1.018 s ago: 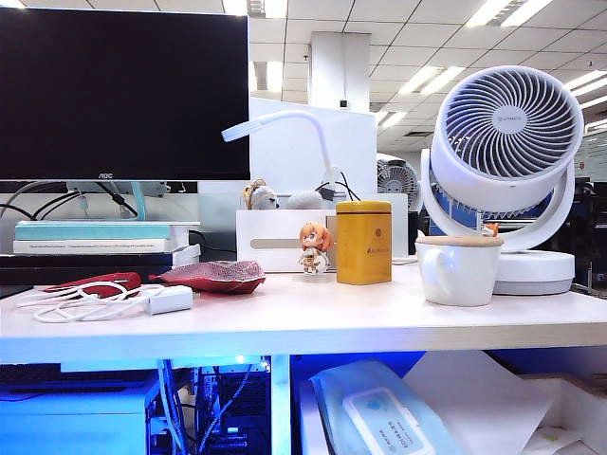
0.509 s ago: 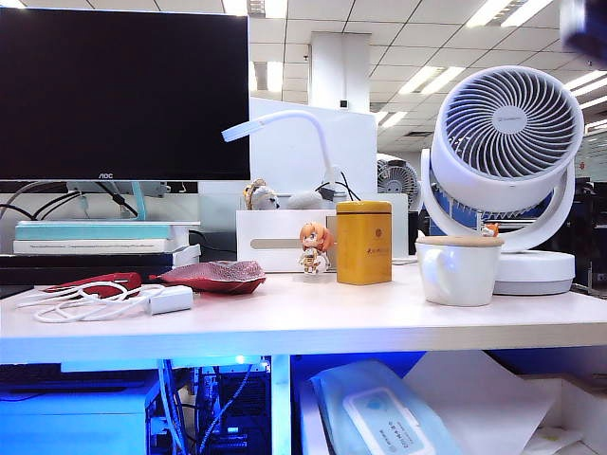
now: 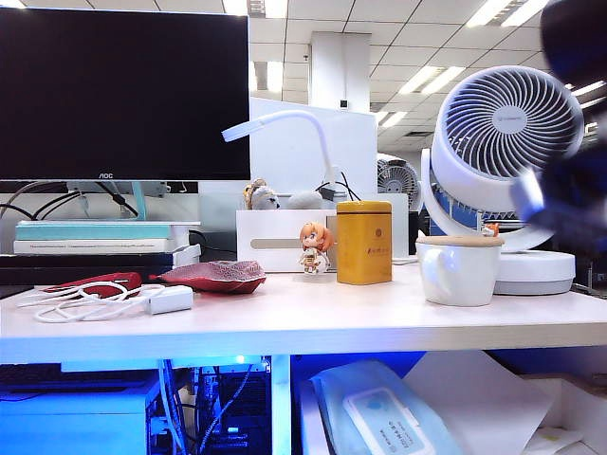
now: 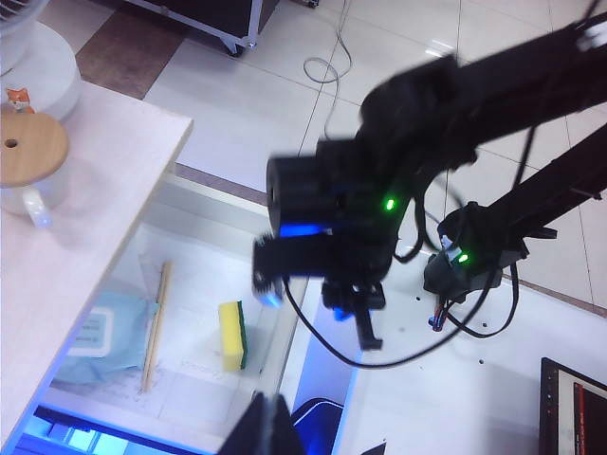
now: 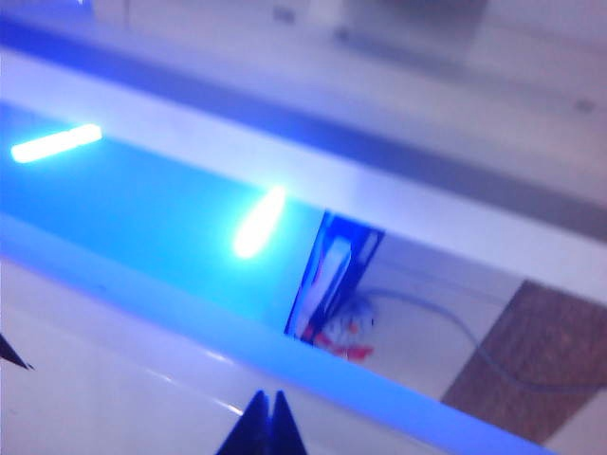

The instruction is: Open the drawer, place the cleaning sponge inside, then close the drawer.

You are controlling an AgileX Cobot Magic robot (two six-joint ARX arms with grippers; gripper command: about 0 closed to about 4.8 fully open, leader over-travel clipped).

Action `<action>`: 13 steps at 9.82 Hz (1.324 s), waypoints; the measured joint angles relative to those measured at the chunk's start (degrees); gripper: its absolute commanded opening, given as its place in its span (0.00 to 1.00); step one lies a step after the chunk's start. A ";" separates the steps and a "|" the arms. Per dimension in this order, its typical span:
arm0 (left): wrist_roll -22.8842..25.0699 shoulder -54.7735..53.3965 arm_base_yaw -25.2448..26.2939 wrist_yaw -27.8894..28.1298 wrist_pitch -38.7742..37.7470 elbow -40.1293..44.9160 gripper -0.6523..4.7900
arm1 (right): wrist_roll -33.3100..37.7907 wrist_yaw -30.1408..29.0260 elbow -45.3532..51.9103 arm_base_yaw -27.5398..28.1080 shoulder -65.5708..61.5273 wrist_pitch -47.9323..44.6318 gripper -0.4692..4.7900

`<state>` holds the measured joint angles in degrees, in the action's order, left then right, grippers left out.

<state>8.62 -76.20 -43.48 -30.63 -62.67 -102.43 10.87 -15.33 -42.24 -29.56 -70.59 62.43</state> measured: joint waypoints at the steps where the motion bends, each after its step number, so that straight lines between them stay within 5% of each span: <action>1: 0.00 0.00 -0.02 0.02 -0.17 0.00 0.11 | -0.04 -0.96 0.42 -0.24 -3.54 -0.09 0.08; 13: 0.20 0.04 0.00 0.02 -0.17 0.00 0.11 | 1.09 0.76 0.70 -0.24 -19.17 -6.86 0.08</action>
<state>8.82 -76.16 -43.48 -30.61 -62.85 -102.43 11.97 -14.57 -41.54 -29.80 -89.76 55.57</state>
